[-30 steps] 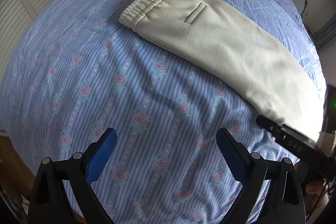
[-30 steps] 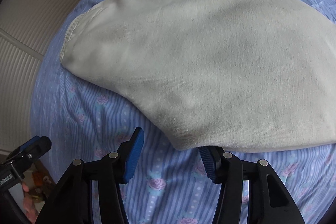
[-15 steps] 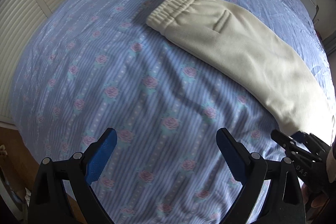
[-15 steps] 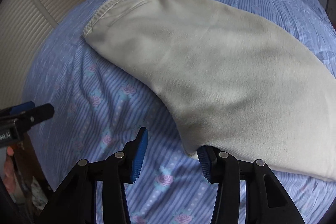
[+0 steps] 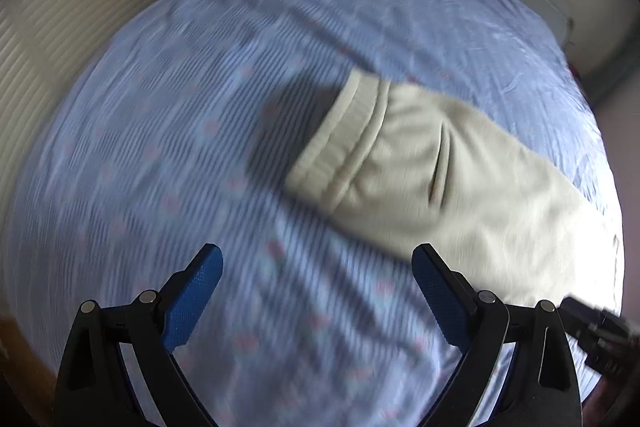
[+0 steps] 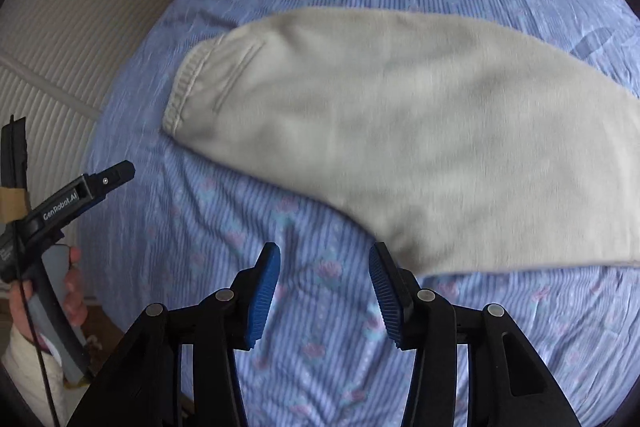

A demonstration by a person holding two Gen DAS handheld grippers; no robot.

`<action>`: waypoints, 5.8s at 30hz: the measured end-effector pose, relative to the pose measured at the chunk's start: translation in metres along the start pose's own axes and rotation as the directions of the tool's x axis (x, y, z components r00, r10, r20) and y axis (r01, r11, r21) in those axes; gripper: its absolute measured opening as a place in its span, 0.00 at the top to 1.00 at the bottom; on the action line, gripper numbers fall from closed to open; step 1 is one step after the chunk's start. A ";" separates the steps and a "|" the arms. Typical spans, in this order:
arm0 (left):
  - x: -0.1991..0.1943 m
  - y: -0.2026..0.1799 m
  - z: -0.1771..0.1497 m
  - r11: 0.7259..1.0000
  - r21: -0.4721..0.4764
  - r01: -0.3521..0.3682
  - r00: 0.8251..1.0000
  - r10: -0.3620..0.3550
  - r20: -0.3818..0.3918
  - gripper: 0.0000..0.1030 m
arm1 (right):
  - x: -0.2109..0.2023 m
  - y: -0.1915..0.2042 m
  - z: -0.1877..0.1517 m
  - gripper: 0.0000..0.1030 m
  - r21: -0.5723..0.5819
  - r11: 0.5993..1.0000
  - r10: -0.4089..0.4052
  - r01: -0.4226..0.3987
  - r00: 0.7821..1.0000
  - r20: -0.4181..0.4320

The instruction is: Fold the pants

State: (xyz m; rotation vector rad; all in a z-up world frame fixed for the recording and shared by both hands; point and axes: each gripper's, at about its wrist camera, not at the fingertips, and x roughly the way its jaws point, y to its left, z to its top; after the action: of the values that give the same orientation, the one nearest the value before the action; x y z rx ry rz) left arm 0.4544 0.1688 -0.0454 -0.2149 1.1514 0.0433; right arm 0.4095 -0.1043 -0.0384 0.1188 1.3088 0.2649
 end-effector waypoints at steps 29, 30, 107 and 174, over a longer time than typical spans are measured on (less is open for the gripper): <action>0.163 0.014 0.139 0.848 -0.112 0.518 0.801 -0.527 -0.285 0.77 | 0.067 0.063 0.122 0.53 0.037 0.989 -0.143 0.141 0.989 0.042; 0.160 0.014 0.139 0.850 -0.111 0.515 0.804 -0.524 -0.282 0.83 | 0.068 0.064 0.124 0.53 0.036 0.989 -0.142 0.140 0.989 0.042; 0.120 -0.893 -0.074 0.232 0.872 0.432 0.898 -0.201 -0.392 0.21 | -0.170 -0.588 -0.193 0.50 0.922 0.371 -0.420 -0.114 0.864 0.276; 0.048 -0.510 0.091 0.536 0.672 0.511 0.857 -0.373 -0.355 0.83 | -0.162 -0.243 -0.022 0.89 0.180 0.983 -0.093 0.039 0.949 0.302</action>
State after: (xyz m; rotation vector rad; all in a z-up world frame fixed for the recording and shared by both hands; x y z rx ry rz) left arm 0.6298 -0.3161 0.0214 0.2502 1.1612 -0.9359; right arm 0.3806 -0.3813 0.0503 0.2524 1.0190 0.0701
